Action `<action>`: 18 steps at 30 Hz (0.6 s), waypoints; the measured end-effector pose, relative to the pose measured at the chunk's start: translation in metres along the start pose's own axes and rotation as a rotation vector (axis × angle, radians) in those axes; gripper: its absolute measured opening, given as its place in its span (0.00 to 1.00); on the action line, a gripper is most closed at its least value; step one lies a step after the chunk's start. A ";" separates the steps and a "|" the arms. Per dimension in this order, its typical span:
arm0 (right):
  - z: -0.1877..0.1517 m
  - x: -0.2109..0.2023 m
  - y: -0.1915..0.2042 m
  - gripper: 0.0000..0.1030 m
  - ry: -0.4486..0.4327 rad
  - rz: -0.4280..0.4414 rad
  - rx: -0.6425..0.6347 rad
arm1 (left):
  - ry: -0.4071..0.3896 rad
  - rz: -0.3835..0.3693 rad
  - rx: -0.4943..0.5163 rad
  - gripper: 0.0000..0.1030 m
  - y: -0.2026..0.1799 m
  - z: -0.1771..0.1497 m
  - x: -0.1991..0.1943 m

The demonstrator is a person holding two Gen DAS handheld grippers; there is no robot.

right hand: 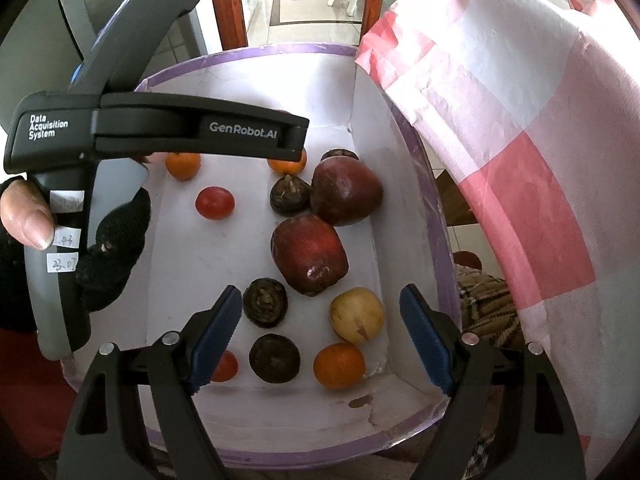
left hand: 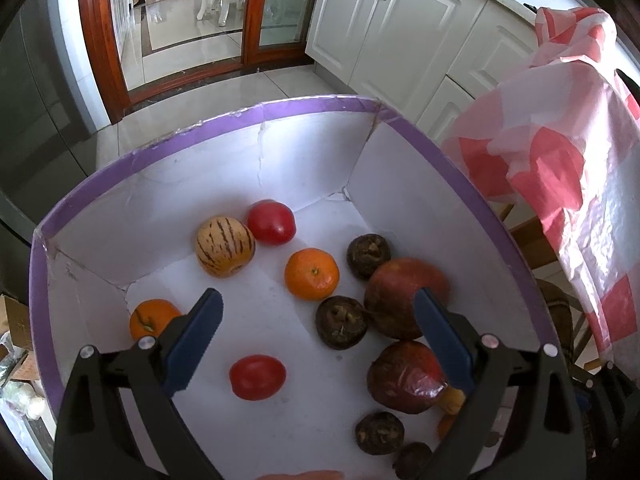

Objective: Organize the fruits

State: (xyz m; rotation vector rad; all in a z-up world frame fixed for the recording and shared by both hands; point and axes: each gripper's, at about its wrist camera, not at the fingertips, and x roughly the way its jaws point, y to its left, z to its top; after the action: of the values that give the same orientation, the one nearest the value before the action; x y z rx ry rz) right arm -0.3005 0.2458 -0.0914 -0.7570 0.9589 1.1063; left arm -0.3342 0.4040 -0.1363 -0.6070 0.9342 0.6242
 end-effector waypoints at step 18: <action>-0.001 0.001 -0.004 0.77 0.011 -0.001 0.012 | 0.002 0.003 0.001 0.94 -0.001 -0.001 0.000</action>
State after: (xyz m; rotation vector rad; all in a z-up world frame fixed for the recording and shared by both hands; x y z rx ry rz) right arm -0.2970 0.2444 -0.0923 -0.7544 0.9730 1.0955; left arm -0.3338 0.4029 -0.1365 -0.6057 0.9375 0.6253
